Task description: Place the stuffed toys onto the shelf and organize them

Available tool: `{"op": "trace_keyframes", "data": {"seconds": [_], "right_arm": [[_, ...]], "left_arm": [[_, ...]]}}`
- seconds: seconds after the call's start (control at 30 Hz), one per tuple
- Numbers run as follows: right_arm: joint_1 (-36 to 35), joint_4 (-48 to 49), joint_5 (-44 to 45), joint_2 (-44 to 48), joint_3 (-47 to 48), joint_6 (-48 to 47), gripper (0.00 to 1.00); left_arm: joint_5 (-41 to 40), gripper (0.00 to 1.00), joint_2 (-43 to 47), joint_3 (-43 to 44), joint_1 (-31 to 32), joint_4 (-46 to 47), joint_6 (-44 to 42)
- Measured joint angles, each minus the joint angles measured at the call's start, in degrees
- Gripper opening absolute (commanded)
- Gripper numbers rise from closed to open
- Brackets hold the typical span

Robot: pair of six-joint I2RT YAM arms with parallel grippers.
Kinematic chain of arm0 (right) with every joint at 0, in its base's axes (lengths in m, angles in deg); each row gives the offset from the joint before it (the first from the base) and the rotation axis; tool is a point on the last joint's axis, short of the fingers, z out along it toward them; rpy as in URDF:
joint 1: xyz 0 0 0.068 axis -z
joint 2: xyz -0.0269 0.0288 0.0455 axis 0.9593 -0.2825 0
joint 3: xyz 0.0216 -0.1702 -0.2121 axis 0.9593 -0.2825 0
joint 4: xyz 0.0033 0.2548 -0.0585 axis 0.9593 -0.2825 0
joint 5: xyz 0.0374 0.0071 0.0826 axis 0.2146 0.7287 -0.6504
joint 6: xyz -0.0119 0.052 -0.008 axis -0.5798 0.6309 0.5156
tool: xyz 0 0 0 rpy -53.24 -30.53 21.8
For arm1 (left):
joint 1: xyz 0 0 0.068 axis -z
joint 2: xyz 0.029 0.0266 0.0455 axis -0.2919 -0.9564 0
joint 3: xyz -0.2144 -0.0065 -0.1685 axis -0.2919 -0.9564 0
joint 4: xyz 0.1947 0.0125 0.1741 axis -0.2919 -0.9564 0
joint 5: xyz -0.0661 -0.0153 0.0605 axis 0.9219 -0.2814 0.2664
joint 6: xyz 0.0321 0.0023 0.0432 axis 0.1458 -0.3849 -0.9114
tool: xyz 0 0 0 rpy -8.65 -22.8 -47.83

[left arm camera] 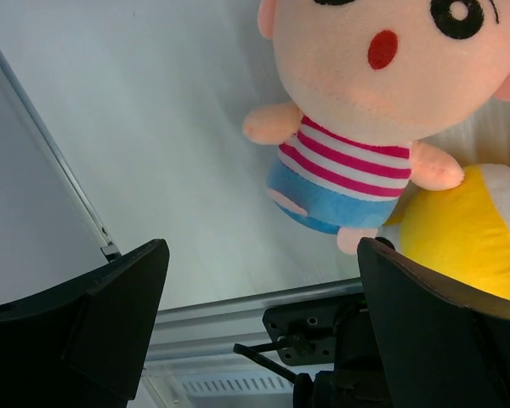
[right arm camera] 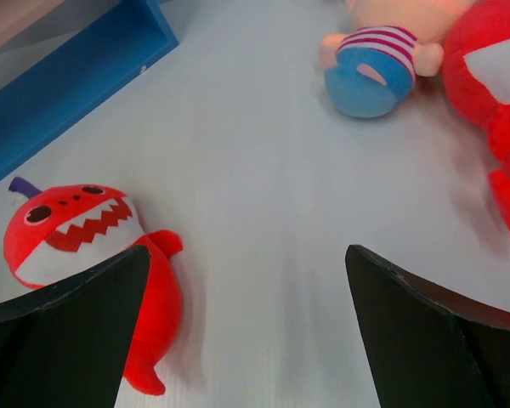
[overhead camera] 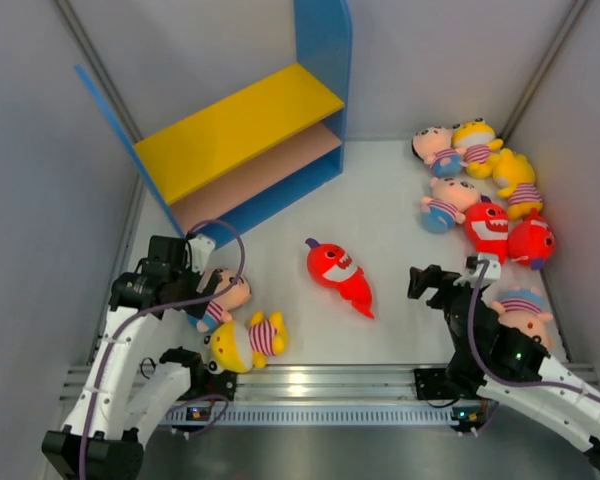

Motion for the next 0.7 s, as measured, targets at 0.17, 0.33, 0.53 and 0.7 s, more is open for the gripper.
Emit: {"op": "trace_keyframes", "data": {"seconds": [0.17,0.33,0.53,0.7], "right_arm": [[0.0,-1.0,1.3,1.2,3.0,3.2,1.0],[0.0,6.0,-9.0,-6.1,4.6,1.9,0.99],[-0.5,6.1,-21.6,-43.9,15.5,0.7,0.99],[-4.0,8.1,-26.0,-49.4,11.3,-3.6,0.99]], "left_arm": [[1.1,0.99,1.9,0.0,0.0,0.0,-0.6],[2.4,0.99,0.7,0.0,0.0,0.0,-1.0],[2.5,0.99,-2.8,0.0,-0.8,0.2,-1.0],[2.5,0.99,-3.0,0.0,-2.1,0.3,-0.9]]}}
